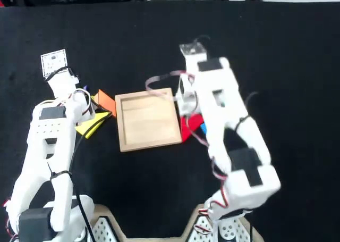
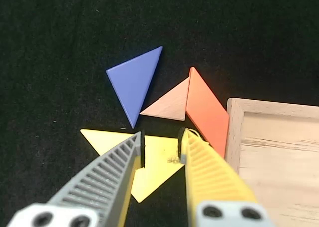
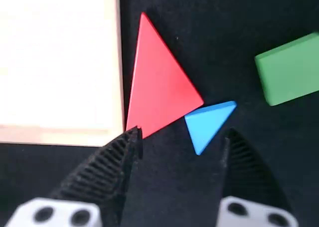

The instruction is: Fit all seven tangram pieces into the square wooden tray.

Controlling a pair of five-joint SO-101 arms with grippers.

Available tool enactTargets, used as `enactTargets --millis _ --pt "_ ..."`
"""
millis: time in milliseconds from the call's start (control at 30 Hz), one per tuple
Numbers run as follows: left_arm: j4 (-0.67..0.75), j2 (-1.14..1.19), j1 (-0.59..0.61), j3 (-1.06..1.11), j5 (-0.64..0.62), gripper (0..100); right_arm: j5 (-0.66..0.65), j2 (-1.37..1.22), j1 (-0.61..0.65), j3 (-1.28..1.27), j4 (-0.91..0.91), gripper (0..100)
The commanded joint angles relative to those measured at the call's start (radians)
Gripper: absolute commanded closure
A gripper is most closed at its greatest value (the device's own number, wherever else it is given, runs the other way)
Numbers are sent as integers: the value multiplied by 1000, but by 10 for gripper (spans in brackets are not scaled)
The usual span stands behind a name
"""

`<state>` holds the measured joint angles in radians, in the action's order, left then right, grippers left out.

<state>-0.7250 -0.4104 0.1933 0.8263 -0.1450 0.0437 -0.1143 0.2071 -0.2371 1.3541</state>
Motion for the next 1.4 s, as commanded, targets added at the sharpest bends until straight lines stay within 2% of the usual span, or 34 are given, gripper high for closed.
enactTargets --millis 0,233,433,600,700,967,1367 --pt "18 -5 -8 -12 -11 852 29 189 37 -199 -186 692" --pt "18 -5 -8 -13 -11 852 37 262 103 -257 -229 684" --pt "18 -5 -8 -13 -11 852 38 116 97 -147 -233 686" --pt "18 -5 -8 -13 -11 852 66 -48 21 -33 -210 687" --pt "20 -5 -10 -13 -11 852 69 -93 17 8 -186 686" --pt "100 -5 -45 36 -9 852 74 -105 26 5 -192 687" --pt "101 -5 -44 35 -9 852 129 -105 80 -24 -242 685"
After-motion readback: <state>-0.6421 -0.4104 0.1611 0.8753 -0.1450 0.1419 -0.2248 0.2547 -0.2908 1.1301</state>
